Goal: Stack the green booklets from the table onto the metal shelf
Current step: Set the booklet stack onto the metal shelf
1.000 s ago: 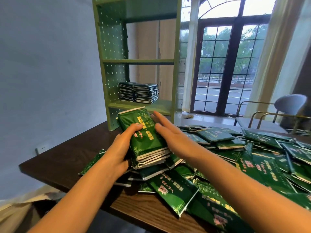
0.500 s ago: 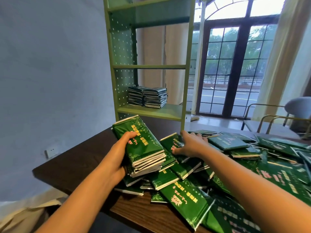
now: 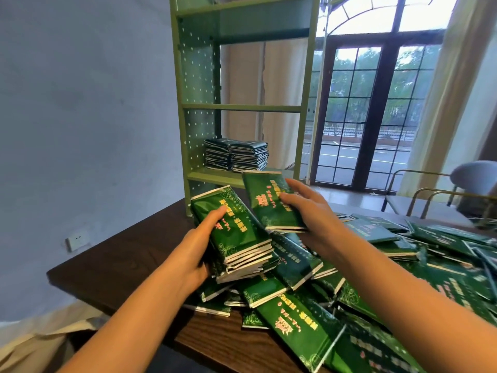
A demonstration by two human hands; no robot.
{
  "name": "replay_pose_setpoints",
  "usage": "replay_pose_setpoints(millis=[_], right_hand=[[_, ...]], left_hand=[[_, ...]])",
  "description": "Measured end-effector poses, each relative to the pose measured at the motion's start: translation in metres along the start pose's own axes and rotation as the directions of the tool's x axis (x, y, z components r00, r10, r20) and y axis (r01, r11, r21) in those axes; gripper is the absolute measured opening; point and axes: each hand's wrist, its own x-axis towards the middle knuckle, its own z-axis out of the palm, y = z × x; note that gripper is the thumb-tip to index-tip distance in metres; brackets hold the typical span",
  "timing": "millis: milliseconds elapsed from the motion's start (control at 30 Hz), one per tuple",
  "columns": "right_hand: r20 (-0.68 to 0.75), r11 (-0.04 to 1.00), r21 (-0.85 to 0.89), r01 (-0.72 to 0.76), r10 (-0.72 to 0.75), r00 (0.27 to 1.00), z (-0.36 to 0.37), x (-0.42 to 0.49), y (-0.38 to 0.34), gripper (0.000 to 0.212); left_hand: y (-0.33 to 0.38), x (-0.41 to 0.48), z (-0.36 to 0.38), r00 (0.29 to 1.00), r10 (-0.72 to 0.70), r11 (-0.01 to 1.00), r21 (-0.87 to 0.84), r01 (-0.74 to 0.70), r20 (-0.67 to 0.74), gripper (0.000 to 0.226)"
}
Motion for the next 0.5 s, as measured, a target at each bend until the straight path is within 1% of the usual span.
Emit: replay_pose_setpoints(millis=[67, 133, 167, 200, 267, 333, 367, 400, 433, 500], right_hand=[[0.079, 0.999, -0.047, -0.016, 0.02, 0.997, 0.012, 0.0, 0.009, 0.032], [0.136, 0.985, -0.166, 0.044, -0.021, 0.99, 0.027, -0.003, 0.02, 0.039], [0.156, 0.971, -0.222, 0.086, -0.052, 0.986, 0.035, -0.003, 0.025, 0.04], [0.171, 0.953, -0.276, 0.126, -0.08, 0.982, 0.042, -0.002, 0.031, 0.039], [0.179, 0.91, -0.372, 0.182, -0.123, 0.976, 0.059, 0.006, 0.043, 0.042], [0.201, 0.856, -0.464, 0.227, -0.147, 0.968, 0.077, 0.013, 0.052, 0.053], [0.232, 0.834, -0.493, 0.246, -0.146, 0.962, 0.083, 0.018, 0.057, 0.056], [0.268, 0.841, -0.483, 0.244, -0.123, 0.956, 0.09, 0.025, 0.061, 0.051], [0.293, 0.866, -0.453, 0.211, -0.079, 0.953, 0.097, 0.03, 0.064, 0.044], [0.352, 0.933, -0.351, 0.083, 0.049, 0.935, 0.113, 0.038, 0.064, 0.044]], left_hand=[[0.001, -0.001, -0.002, 1.0, 0.018, 1.0, -0.018, -0.017, 0.025, 0.048], [0.003, 0.001, -0.003, 0.999, 0.029, 0.999, -0.034, -0.028, 0.037, 0.062], [0.004, 0.002, -0.006, 0.999, 0.035, 0.999, -0.035, -0.034, 0.039, 0.064], [0.005, 0.002, -0.01, 0.999, 0.037, 0.999, -0.031, -0.036, 0.037, 0.064], [0.009, 0.004, -0.021, 0.998, 0.048, 0.998, -0.032, -0.047, 0.031, 0.055], [0.014, 0.005, -0.034, 0.997, 0.072, 0.996, -0.046, -0.071, 0.008, 0.046], [0.017, 0.006, -0.041, 0.997, 0.081, 0.996, -0.043, -0.082, -0.006, 0.046], [0.02, 0.007, -0.05, 0.995, 0.098, 0.994, -0.038, -0.099, -0.022, 0.048], [0.024, 0.009, -0.059, 0.992, 0.12, 0.992, -0.031, -0.121, -0.039, 0.053], [0.031, 0.015, -0.076, 0.98, 0.181, 0.983, 0.005, -0.182, -0.087, 0.068]])
